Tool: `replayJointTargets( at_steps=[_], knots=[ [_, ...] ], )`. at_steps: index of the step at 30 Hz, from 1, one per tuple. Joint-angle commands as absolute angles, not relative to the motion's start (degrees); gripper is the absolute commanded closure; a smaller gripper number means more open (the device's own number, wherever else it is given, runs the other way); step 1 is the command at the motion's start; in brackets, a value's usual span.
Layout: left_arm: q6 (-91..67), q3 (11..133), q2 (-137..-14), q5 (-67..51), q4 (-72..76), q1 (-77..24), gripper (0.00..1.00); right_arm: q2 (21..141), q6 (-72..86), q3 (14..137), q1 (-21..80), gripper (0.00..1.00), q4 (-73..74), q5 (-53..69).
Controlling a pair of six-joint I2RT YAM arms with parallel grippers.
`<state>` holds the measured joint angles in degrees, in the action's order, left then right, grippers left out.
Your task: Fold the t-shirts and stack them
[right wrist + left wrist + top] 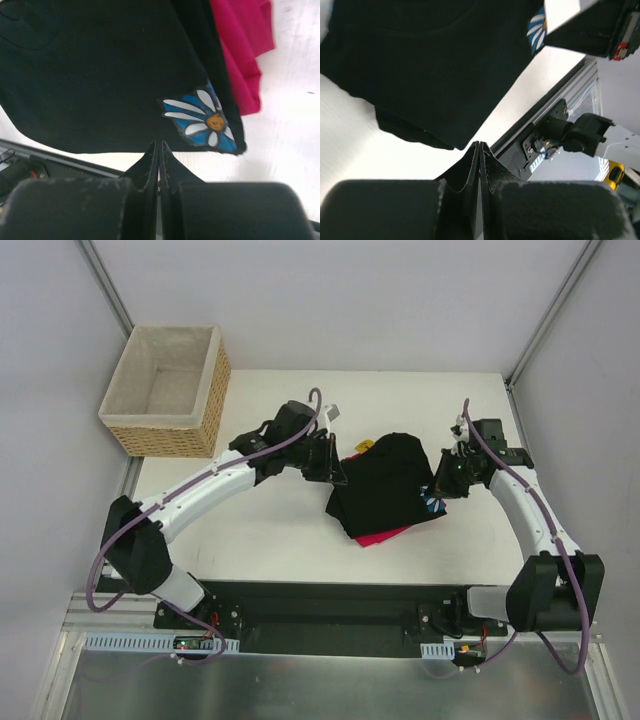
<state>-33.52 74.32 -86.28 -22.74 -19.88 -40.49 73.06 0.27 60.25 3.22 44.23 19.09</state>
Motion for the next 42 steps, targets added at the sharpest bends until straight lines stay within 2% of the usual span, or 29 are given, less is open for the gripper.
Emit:
replayJointTargets(
  at_steps=[1,9,19,28,36,42],
  knots=[
    [-33.9,75.9,-91.4,-24.4,-18.9,-43.0,1.0,75.2,1.1,60.2,4.4,0.99,37.1,25.9],
    [-33.8,84.4,-99.7,-25.9,-17.3,-44.9,1.0,78.6,0.5,66.8,7.6,0.99,39.2,24.6],
    [-34.4,78.8,-112.3,-25.8,-9.2,-44.5,1.0,84.2,-1.6,67.1,9.1,0.99,39.1,22.1],
    [-35.3,79.0,-115.7,-28.2,-7.1,-44.4,1.0,91.1,-4.1,69.8,9.1,0.99,43.6,17.0],
    [-34.2,77.0,-111.4,-30.9,-7.6,-44.4,1.0,93.4,-6.1,71.1,9.3,0.99,44.2,15.2],
    [-31.9,76.2,-99.7,-28.2,-13.4,-43.4,0.97,93.6,-6.5,72.3,9.4,0.99,44.9,15.1]
  ],
)
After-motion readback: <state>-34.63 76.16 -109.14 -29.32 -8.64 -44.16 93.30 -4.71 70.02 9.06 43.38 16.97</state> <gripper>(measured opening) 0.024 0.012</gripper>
